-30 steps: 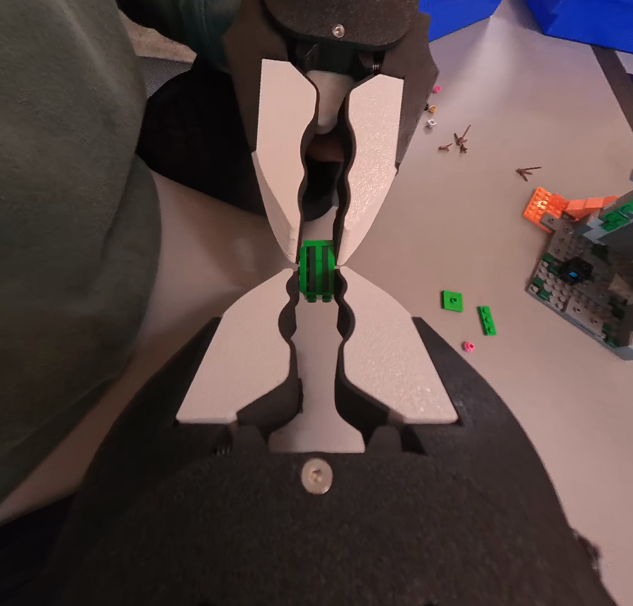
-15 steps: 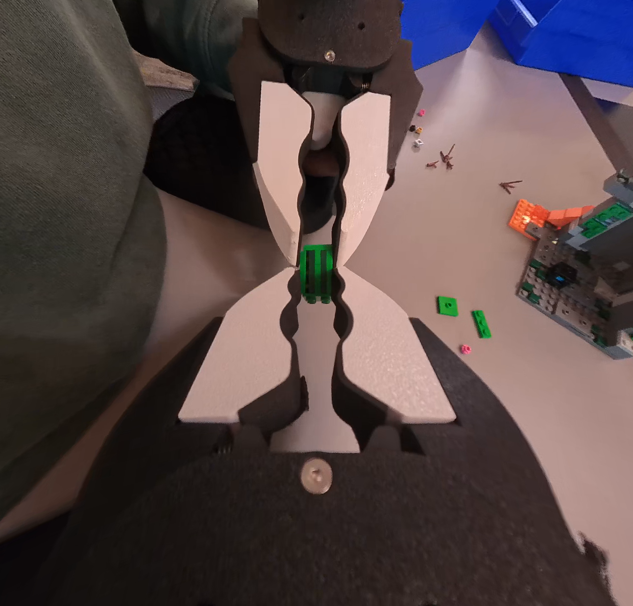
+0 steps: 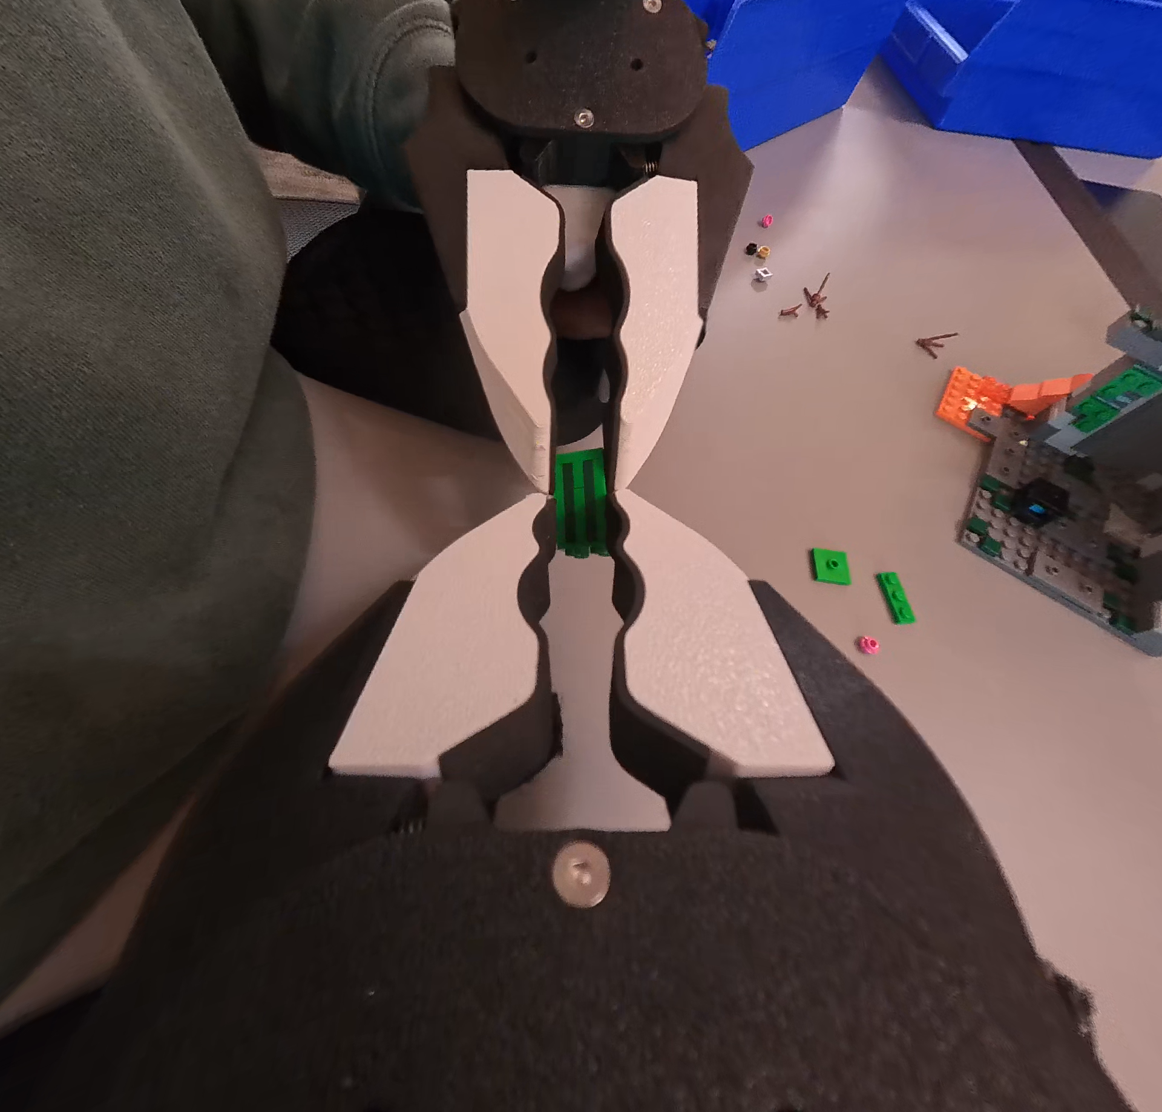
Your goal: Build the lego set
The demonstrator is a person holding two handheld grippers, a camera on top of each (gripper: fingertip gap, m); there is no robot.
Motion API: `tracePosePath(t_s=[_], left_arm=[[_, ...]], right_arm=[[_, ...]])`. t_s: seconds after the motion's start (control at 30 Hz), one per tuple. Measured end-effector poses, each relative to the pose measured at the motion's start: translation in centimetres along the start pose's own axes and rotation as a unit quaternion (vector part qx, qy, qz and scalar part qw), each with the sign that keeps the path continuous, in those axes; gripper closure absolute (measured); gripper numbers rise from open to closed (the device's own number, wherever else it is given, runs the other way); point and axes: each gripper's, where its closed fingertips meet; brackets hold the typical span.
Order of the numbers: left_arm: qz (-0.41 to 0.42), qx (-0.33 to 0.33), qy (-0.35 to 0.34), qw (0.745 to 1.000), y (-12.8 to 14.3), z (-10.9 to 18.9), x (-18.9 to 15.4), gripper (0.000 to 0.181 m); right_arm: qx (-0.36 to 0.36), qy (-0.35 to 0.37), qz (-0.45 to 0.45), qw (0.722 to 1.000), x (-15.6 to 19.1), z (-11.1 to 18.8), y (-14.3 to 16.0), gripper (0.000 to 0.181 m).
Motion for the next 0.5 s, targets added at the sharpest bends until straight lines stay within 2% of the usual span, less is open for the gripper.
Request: tracePosePath(t_s=[0.03,0.07,0.13,0.37,0.5], left_arm=[[-0.001,-0.002,0.001,1.0,-0.1,0.0,0.0,0.164],[0.0,-0.004,0.002,1.0,-0.1,0.0,0.0,0.164],[0.007,-0.013,0.005,1.0,-0.3,0.2,0.0,0.165],[0.024,-0.039,0.016,0.999,-1.2,0.3,-0.2,0.164],[0.027,-0.057,0.018,0.998,-1.8,0.6,-0.2,0.163]], right_arm=[[0.001,0.001,0.005,1.0,0.0,0.1,0.0,0.164],[0.011,0.004,0.011,1.0,0.0,0.1,0.3,0.154],[0.029,0.015,0.021,0.999,-0.2,0.0,0.8,0.147],[0.017,0.029,0.057,0.998,0.0,0.0,0.0,0.16],[0.006,0.013,0.042,0.999,0.1,0.3,-0.4,0.163]])
Point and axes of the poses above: each gripper's, where its closed fingertips meet, z back along the fingers, y out of its underside, x = y × z across the jaws, and after that the axes turned 3 degrees about -z, right-handed
